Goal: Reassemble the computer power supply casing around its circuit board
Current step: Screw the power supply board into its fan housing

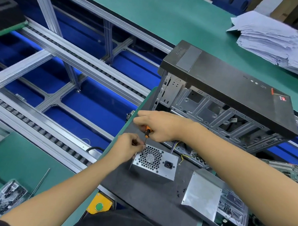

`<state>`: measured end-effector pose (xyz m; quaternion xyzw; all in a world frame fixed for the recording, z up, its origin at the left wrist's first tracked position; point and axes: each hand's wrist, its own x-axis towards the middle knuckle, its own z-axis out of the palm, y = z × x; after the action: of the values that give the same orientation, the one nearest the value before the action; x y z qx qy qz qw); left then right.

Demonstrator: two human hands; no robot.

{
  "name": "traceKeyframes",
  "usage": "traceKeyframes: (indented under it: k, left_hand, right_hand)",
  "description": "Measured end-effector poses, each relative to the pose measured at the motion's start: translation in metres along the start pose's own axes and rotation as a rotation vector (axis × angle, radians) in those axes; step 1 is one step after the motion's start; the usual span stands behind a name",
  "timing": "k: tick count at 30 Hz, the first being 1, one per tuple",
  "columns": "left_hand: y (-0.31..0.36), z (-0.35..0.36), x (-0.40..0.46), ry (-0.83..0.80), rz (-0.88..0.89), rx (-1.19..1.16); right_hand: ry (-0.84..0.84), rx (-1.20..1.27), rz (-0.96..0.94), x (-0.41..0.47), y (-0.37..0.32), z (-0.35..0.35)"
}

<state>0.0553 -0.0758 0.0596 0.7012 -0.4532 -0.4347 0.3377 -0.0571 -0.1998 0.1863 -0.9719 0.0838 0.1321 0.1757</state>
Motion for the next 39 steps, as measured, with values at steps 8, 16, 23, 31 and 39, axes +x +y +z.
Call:
traceKeyframes:
  k: [8, 16, 23, 31, 39]
  left_hand:
    - [-0.008, 0.005, -0.002, 0.035, 0.014, 0.034]
    - [-0.012, 0.008, -0.001, 0.041, -0.043, -0.115]
    - [-0.021, 0.015, -0.001, 0.081, -0.080, -0.221]
    - [-0.029, 0.033, -0.001, 0.183, -0.129, -0.345]
    - [-0.026, 0.048, -0.005, 0.301, -0.214, -0.565]
  right_hand:
    - [0.047, -0.146, -0.028, 0.001, -0.003, -0.002]
    - [0.150, -0.095, 0.217, 0.007, -0.003, 0.010]
    - [-0.008, -0.049, 0.059, -0.006, 0.005, -0.011]
    - [0.056, -0.529, -0.065, -0.005, -0.001, -0.002]
    - [0.118, -0.475, 0.194, -0.006, -0.020, 0.022]
